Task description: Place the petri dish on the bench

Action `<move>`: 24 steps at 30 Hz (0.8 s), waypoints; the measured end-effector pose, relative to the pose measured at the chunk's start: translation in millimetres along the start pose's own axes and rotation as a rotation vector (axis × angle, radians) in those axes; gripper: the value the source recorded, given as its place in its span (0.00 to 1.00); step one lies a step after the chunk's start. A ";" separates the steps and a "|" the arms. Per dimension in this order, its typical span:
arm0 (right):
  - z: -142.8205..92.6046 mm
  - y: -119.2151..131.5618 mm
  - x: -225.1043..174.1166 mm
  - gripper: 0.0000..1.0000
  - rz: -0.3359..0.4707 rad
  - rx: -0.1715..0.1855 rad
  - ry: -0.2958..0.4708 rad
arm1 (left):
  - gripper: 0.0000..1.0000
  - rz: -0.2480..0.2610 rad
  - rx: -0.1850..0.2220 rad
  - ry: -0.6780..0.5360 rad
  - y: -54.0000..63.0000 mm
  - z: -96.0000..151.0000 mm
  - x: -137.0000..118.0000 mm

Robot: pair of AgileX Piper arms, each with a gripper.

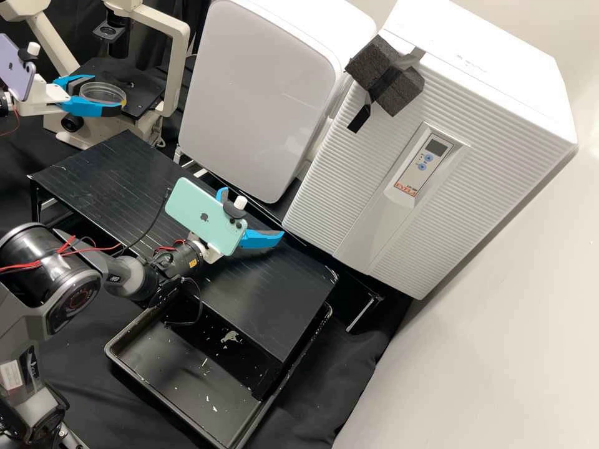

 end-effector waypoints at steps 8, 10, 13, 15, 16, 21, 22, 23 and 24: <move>0.0 0.0 0.0 1.00 0.000 0.000 0.000 | 0.00 -0.006 0.060 -0.203 -3.5 42.6 -14.6; 0.0 0.0 0.0 1.00 0.000 0.000 0.000 | 0.00 -0.025 0.103 -0.300 -9.3 59.1 -16.6; 0.0 0.0 0.0 1.00 0.000 0.000 0.000 | 0.00 -0.048 0.164 -0.419 -16.2 75.5 -20.3; 0.0 0.0 0.0 1.00 0.000 0.000 0.000 | 0.00 -0.067 0.190 -0.506 -22.8 85.6 -22.8; 0.0 0.0 0.0 1.00 0.000 0.000 0.000 | 0.00 -0.080 0.195 -0.552 -26.9 90.9 -23.3; 0.0 0.0 0.0 1.00 0.000 0.000 0.000 | 0.00 -0.163 0.204 -0.686 -45.1 111.0 -14.7; 0.0 0.0 0.0 1.00 0.000 0.000 0.000 | 0.00 -0.178 0.194 -0.701 -49.0 114.6 -11.3; 0.0 0.0 0.0 1.00 0.000 0.000 0.000 | 0.00 -0.181 0.187 -0.711 -49.9 117.9 -9.1; 0.0 0.0 0.0 1.00 0.000 0.000 0.000 | 0.00 -0.190 0.175 -0.721 -52.3 121.8 -4.7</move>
